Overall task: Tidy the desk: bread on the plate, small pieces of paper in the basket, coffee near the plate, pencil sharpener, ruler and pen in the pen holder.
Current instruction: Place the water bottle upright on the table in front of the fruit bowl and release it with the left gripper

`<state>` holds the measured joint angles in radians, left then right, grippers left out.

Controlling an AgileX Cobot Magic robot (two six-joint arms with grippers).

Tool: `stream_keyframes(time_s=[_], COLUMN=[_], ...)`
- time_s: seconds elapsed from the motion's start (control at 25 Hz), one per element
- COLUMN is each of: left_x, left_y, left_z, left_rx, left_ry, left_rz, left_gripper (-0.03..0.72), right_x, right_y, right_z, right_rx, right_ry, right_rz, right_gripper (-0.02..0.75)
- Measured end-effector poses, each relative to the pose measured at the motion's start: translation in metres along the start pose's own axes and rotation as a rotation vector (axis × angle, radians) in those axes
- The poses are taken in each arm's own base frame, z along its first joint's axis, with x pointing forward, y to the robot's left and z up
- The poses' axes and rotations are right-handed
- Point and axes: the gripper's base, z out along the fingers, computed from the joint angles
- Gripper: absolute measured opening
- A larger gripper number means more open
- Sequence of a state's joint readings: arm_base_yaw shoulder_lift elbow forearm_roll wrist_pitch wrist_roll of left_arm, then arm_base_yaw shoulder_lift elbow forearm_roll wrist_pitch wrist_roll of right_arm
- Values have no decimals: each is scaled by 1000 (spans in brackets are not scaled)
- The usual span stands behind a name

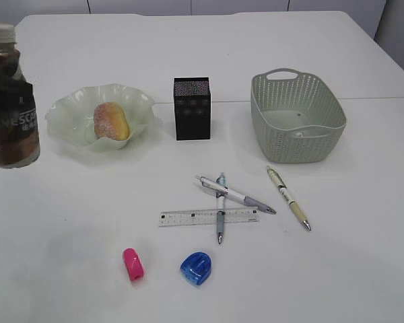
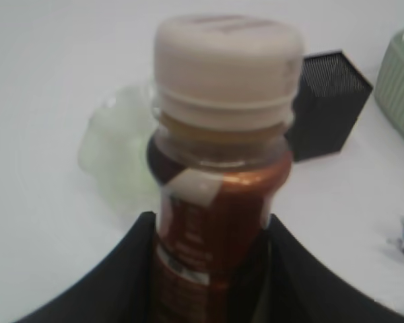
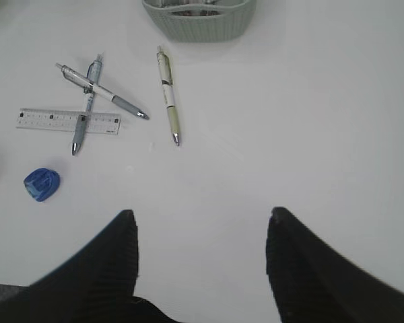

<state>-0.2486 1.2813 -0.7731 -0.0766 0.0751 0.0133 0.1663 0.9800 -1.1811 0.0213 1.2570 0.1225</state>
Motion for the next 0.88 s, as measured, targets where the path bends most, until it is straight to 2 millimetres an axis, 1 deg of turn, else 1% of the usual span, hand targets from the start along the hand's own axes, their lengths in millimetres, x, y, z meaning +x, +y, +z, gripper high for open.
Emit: stream_keyframes(time_s=[0.04,0.12,0.16,0.24,0.44,0.52,0.68,0.76,0.88], left_x=[8,33,43,54,79,87,103,114,124], left_y=[2,5,7,9,13,14,16,17,17], left_z=[-1,2,4,14,52,63,80,89,99], left_rx=[-6,-21,-28,-40,-62,-68,-77,-80,-82], left_ry=[-95,-201,-243,-278,-296,-319,-349,-316,-278], left_rz=[-4,-13,-13,-15,-7,-3,8,10,11], left_gripper=[293,293,293,293,293,293,293,293,293], right_x=[1,3,5,9,19,22,25,25,25], right_y=[-1,-1,-1,-2,-4,-5,-7,-7,-7], right_z=[-2,-7,-9,-15,-31,-37,-42,-42,-42], right_rx=[4,5,7,4,6,17,33,35,35], right_ry=[-9,-26,-32,-55,-112,-131,-152,-152,-152], right_rz=[-2,-3,-4,-4,-8,-11,-8,-9,-8], right_gripper=[471,471,471,471,470,470,470,469,468])
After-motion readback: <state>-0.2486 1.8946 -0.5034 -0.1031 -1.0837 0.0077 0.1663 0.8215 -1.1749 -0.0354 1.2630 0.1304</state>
